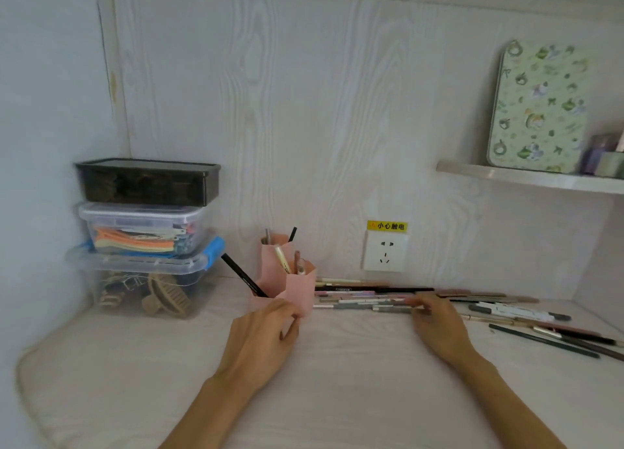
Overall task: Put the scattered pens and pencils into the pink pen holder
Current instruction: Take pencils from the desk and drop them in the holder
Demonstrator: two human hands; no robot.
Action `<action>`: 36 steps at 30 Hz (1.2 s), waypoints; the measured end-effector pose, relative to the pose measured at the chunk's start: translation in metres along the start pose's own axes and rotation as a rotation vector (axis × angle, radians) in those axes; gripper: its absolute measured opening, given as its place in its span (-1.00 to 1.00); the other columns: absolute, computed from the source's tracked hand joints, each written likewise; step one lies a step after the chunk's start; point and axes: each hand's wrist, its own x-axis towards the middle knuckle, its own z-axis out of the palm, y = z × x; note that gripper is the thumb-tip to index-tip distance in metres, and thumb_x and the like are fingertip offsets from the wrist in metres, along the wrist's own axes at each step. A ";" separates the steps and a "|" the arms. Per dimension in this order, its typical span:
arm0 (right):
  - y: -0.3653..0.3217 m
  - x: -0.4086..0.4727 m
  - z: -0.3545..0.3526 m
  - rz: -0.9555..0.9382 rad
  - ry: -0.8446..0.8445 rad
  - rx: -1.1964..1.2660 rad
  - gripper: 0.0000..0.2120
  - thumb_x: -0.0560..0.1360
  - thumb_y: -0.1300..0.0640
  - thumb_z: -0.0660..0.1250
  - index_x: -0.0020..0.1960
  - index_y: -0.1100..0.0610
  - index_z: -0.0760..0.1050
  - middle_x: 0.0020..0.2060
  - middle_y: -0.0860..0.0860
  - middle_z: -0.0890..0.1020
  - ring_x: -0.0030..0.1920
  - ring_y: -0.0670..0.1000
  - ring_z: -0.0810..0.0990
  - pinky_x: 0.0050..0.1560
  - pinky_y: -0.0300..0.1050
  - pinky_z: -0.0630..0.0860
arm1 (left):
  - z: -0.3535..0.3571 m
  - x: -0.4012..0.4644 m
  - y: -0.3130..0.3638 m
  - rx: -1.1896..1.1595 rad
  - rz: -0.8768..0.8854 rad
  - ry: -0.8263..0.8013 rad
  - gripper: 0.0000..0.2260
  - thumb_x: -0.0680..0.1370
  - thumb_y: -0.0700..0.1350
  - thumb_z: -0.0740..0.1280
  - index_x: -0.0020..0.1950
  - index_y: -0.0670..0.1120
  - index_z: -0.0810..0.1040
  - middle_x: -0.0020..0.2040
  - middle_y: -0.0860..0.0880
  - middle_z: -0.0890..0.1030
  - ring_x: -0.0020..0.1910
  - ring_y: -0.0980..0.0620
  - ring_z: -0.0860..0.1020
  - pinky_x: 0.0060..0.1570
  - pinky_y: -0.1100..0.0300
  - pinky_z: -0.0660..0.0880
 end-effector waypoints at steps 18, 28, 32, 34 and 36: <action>-0.003 0.003 0.007 -0.055 -0.031 -0.081 -0.77 0.46 0.12 0.29 0.12 0.04 0.49 0.07 -0.01 0.59 0.16 0.02 0.49 0.18 -0.08 0.39 | 0.055 0.045 0.057 0.266 -0.098 -0.127 -0.69 0.60 -0.11 0.09 0.33 0.04 0.37 0.28 0.05 0.42 0.15 -0.01 0.49 -0.12 0.10 0.44; -0.002 0.000 0.003 -0.009 -0.048 -0.056 -0.83 0.43 0.14 0.31 0.03 0.05 0.51 0.04 0.00 0.58 0.16 0.04 0.45 0.17 -0.04 0.40 | 0.058 0.044 0.060 0.334 -0.108 -0.160 -0.66 0.60 -0.11 0.07 0.39 -0.02 0.31 0.35 0.02 0.36 0.20 0.01 0.47 -0.18 0.15 0.38; 0.000 -0.001 0.002 0.031 -0.065 -0.048 -0.80 0.45 0.12 0.30 0.07 0.07 0.47 0.07 0.00 0.55 0.16 0.04 0.44 0.17 -0.07 0.39 | 0.060 0.046 0.060 0.365 -0.110 -0.181 -0.60 0.62 -0.09 0.05 0.47 -0.07 0.20 0.48 0.01 0.22 0.31 0.04 0.40 -0.11 0.19 0.41; 0.001 -0.002 0.002 0.024 -0.073 -0.026 -0.83 0.45 0.12 0.30 0.04 0.06 0.48 0.06 0.01 0.54 0.15 0.03 0.44 0.13 -0.09 0.39 | 0.059 0.048 0.060 0.353 -0.105 -0.192 -0.64 0.61 -0.10 0.05 0.41 -0.07 0.27 0.41 0.00 0.34 0.31 0.02 0.38 -0.03 0.14 0.44; 0.002 -0.001 0.002 0.006 -0.069 -0.028 -0.86 0.45 0.12 0.31 0.01 0.05 0.50 0.05 0.01 0.55 0.14 0.03 0.45 0.11 -0.09 0.40 | 0.056 0.050 0.060 0.302 -0.130 -0.173 -0.70 0.60 -0.10 0.07 0.32 -0.05 0.36 0.30 0.02 0.44 0.24 0.01 0.43 -0.04 0.11 0.45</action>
